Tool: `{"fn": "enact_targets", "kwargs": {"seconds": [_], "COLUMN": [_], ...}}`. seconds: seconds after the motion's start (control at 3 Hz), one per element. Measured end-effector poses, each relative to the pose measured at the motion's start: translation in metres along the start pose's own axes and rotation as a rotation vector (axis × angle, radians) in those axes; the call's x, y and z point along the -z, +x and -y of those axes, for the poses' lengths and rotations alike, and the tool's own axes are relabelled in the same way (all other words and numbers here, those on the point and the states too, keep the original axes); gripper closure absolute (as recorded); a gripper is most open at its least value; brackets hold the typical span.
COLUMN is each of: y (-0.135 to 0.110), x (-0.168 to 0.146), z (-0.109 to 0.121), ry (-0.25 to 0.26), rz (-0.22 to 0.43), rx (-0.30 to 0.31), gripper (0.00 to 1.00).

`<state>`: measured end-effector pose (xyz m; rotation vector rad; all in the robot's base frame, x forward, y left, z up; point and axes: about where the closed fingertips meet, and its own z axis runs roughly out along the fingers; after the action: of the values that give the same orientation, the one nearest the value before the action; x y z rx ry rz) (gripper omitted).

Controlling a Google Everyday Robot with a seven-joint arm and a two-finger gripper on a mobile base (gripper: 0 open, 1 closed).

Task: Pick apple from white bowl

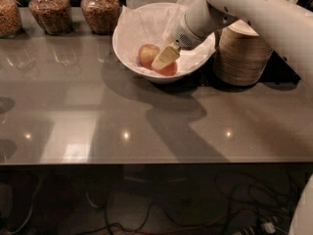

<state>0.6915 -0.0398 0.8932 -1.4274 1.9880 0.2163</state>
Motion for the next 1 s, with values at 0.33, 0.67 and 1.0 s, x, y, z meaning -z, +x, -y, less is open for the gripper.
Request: {"fn": "enact_targets", "kwargs": {"seconds": [0.33,0.67,1.0], "y": [0.010,0.019,0.023], "x": [-0.010,-0.016,-0.019], "z": [0.000,0.000,0.000], "ry": [-0.015,-0.026,-0.031], "rz": [-0.021,-0.037,-0.043], "rx": [-0.022,-0.041,-0.049], "gripper": [0.33,0.32,0.51]}}
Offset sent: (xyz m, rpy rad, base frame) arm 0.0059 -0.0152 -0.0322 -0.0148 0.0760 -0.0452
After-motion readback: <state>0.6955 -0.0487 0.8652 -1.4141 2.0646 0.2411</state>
